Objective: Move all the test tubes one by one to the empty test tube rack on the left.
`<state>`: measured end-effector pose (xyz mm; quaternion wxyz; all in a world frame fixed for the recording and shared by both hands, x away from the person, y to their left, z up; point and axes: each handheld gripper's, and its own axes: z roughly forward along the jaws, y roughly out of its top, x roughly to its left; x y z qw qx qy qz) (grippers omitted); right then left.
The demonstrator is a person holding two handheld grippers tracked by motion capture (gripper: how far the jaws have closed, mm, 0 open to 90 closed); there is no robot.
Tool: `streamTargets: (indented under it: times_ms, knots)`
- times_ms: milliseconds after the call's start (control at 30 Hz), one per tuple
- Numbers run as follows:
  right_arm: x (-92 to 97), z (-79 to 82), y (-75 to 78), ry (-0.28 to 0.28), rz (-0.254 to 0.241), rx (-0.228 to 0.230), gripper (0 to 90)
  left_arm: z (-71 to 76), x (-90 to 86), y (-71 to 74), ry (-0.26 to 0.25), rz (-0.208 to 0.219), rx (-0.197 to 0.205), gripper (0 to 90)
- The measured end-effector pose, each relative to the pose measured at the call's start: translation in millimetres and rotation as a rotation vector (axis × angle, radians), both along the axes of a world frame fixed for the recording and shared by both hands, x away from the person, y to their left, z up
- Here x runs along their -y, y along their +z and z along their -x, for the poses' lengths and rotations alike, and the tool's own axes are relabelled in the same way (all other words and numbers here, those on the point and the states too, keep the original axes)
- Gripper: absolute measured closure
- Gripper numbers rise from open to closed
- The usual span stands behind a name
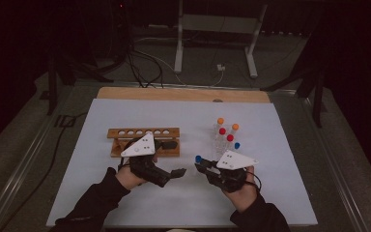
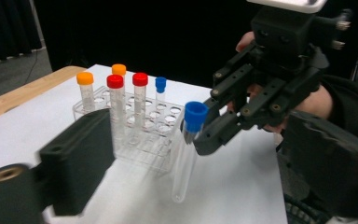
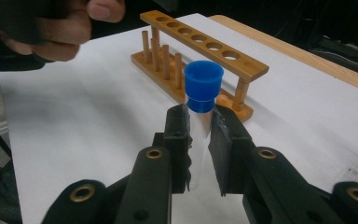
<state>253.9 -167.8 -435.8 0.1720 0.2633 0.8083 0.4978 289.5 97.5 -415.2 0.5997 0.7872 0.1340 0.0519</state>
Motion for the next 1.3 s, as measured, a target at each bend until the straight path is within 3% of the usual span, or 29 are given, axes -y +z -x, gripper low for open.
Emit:
streamTargets:
  times_ms: [167,600,833,1000,1233,1300]
  knots:
    - [-0.8,0.6,0.2,0.004,0.0,-0.001,77.1,-3.0,10.2,-2.1,-0.007,-0.019,0.003,19.5]
    - [-2.1,1.4,0.0,0.016,0.0,-0.006,77.1,-5.7,29.2,-3.7,-0.028,-0.037,0.018,50.8]
    - [-1.8,1.6,0.6,0.016,-0.001,-0.003,77.1,-6.0,37.6,-5.7,-0.03,-0.091,0.042,62.1]
    - [-1.2,1.3,0.8,0.014,-0.005,-0.003,77.1,-7.0,38.7,-5.8,-0.035,-0.095,0.046,75.4]
    - [-0.1,1.4,1.2,0.008,-0.016,0.005,75.6,-8.5,38.4,-3.5,-0.035,-0.089,0.056,77.0]
    - [1.5,0.8,0.8,-0.003,-0.034,0.0,68.7,-10.0,36.3,-1.6,-0.026,-0.086,0.057,77.3]
